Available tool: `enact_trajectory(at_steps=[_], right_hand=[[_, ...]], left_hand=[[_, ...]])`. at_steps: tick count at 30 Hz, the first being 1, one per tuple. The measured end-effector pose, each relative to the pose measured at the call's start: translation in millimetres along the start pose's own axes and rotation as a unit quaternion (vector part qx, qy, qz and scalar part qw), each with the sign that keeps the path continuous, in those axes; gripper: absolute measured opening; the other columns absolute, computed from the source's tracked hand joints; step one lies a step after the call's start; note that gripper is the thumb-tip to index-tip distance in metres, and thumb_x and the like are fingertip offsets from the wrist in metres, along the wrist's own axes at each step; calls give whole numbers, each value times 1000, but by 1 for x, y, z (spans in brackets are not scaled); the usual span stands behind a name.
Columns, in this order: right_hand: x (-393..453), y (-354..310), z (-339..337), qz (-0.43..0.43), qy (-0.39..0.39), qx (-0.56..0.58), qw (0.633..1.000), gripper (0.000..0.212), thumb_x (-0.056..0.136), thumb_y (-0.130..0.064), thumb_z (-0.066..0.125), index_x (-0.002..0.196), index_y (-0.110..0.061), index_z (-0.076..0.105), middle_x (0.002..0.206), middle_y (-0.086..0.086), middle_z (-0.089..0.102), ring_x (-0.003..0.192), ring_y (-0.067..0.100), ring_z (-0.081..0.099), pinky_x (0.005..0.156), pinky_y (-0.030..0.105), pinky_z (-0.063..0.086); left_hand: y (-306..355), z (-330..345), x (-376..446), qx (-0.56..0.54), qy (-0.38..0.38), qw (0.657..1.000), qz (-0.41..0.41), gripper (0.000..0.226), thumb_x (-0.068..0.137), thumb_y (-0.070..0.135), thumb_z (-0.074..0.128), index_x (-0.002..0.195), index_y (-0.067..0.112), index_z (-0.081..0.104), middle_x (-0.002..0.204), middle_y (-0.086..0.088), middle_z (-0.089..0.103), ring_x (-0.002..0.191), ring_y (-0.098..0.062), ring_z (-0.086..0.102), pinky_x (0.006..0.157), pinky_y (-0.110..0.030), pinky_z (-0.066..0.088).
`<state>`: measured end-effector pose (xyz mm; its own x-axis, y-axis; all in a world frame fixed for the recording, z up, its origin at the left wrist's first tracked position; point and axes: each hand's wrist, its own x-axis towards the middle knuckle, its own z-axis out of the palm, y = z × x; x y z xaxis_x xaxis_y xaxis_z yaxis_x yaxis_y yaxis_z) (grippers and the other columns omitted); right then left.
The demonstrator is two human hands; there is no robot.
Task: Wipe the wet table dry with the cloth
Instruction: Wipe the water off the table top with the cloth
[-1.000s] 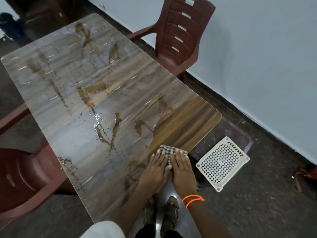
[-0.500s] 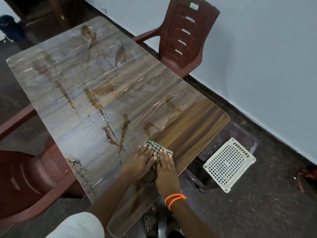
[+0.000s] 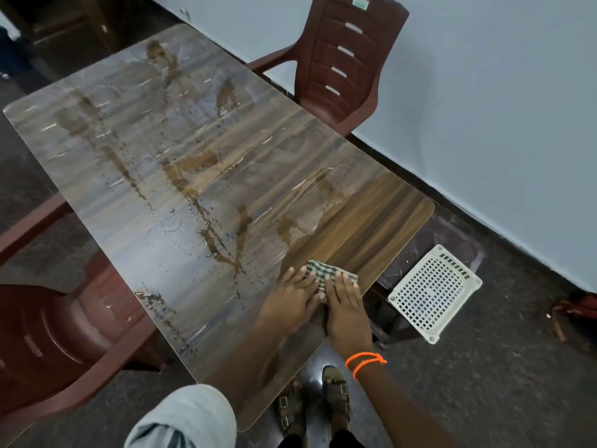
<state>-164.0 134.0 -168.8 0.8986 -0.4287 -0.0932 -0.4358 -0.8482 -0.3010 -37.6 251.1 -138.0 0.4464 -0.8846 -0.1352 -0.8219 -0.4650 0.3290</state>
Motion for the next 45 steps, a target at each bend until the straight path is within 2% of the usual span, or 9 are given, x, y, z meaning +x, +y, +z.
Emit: enact_trajectory(at_steps=[6, 10, 14, 17, 22, 27, 32, 38, 45], right_hand=[[14, -56, 15, -24, -24, 11, 999, 57, 90, -16, 40, 147, -15, 33, 155, 12, 26, 146, 25, 13, 116, 43, 15], [-25, -79, 23, -51, -13, 43, 998, 63, 86, -12, 36, 149, -16, 30, 157, 10, 21, 147, 24, 11, 115, 43, 16], [-81, -68, 27, -72, -5, 74, 995, 71, 86, -3, 52, 151, -18, 24, 159, 6, 17, 147, 23, 8, 115, 44, 17], [-98, -39, 19, -105, -20, 13, 994, 74, 83, -15, 49, 151, -18, 21, 159, 8, 14, 147, 25, 8, 115, 47, 18], [-68, -22, 14, -90, -16, -27, 995, 70, 82, -12, 41, 150, -17, 26, 157, 10, 23, 146, 25, 12, 117, 46, 16], [-26, -51, 24, -62, -11, -11, 998, 59, 89, -14, 39, 148, -14, 32, 154, 13, 28, 145, 26, 15, 116, 46, 16], [-12, -106, 40, -56, -35, -4, 998, 57, 93, -19, 48, 147, -12, 32, 154, 15, 28, 146, 27, 13, 118, 44, 10], [-64, -133, 54, -105, -51, 24, 993, 62, 92, -20, 54, 149, -14, 29, 156, 12, 25, 147, 26, 9, 116, 45, 17], [-135, -89, 45, -135, -78, 10, 988, 80, 80, -11, 61, 151, -16, 23, 159, 8, 16, 147, 24, 5, 115, 45, 18]], left_hand=[[-51, -6, -24, 1, 48, 999, -21, 48, 97, 44, 35, 127, 17, 62, 135, -4, 59, 134, -23, 45, 116, -39, 23], [-51, 2, -63, -25, -4, 998, -49, 61, 98, 59, 26, 126, 18, 62, 140, -4, 54, 140, -21, 35, 118, -42, 22], [-14, 14, -105, -71, -33, 996, -45, 74, 95, 70, 17, 138, 20, 51, 152, -4, 38, 148, -18, 16, 120, -41, 13], [18, 11, -115, -61, -16, 997, -48, 74, 97, 67, 15, 146, 18, 40, 156, -6, 30, 149, -19, 10, 122, -38, 8], [11, 10, -96, 9, 7, 999, -43, 61, 102, 56, 17, 141, 21, 49, 147, 0, 47, 144, -16, 27, 121, -41, 5], [-25, 4, -79, 39, 15, 998, -55, 49, 103, 43, 27, 139, 20, 52, 143, 1, 52, 142, -18, 33, 121, -46, 7], [-63, 2, -100, 55, 45, 995, -71, 51, 102, 39, 24, 137, 17, 53, 142, -5, 53, 141, -24, 35, 119, -50, 8], [-67, 21, -166, 19, 78, 994, -71, 47, 102, 40, 37, 137, 14, 53, 143, -6, 52, 142, -23, 32, 119, -45, 18], [-6, 50, -209, -18, 67, 997, -34, 45, 102, 36, 42, 137, 10, 53, 145, -9, 48, 143, -26, 30, 117, -42, 21]])
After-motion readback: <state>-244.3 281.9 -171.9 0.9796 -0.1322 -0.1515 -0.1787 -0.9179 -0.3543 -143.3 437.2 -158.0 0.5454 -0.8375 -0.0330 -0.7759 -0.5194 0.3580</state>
